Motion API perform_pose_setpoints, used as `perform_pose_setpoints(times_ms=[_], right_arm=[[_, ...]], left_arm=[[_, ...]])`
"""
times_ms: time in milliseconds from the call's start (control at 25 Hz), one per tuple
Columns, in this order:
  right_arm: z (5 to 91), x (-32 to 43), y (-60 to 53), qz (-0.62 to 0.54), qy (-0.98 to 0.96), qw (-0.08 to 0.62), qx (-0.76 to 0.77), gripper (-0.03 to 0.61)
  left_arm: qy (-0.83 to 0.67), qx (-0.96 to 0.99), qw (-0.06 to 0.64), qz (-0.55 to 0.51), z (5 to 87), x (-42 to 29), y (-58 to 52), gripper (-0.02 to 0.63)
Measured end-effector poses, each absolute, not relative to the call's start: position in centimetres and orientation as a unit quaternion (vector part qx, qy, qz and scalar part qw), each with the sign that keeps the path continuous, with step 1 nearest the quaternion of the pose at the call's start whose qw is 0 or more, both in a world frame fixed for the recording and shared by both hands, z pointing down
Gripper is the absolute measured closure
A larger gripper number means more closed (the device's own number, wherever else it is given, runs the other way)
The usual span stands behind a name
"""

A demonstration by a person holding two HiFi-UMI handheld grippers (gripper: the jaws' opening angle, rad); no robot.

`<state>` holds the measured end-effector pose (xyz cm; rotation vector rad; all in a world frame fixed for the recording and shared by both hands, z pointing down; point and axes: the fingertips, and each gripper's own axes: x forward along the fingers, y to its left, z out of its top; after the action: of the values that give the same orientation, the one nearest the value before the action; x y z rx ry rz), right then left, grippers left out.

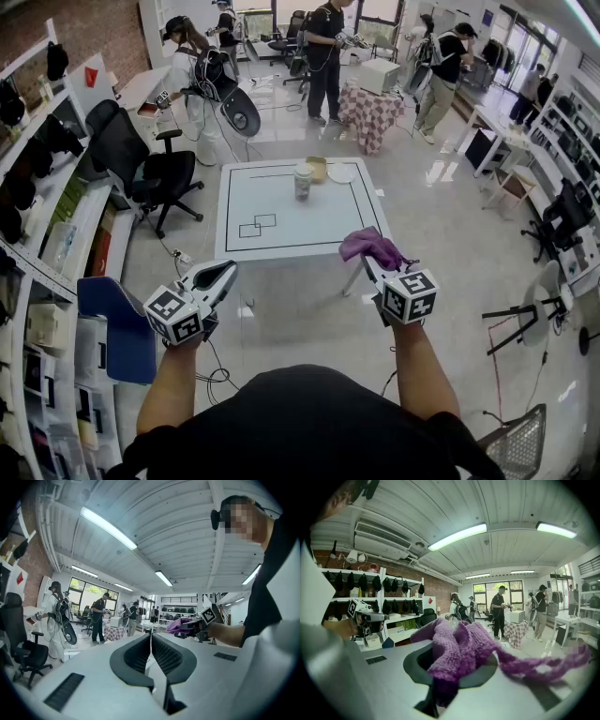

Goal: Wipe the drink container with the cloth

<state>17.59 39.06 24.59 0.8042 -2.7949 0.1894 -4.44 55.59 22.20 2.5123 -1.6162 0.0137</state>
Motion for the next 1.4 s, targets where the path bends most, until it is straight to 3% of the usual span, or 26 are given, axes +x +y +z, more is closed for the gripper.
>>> perform_pose_setpoints(times_ms=[920,1400], right_arm=[[28.9,25.5,30.5,0.088,-0.965,0.152,0.193,0.5],[31.4,22.2,25.3,0.104,-0.959,0.162,0.207,0.5]], left_arm=[[-0.582,0.81,0.073,0.027,23.2,7.8,48.2,0.588],[-0.58,0.81,0.082,0.025,24.7,3.9,42.8,0.588]])
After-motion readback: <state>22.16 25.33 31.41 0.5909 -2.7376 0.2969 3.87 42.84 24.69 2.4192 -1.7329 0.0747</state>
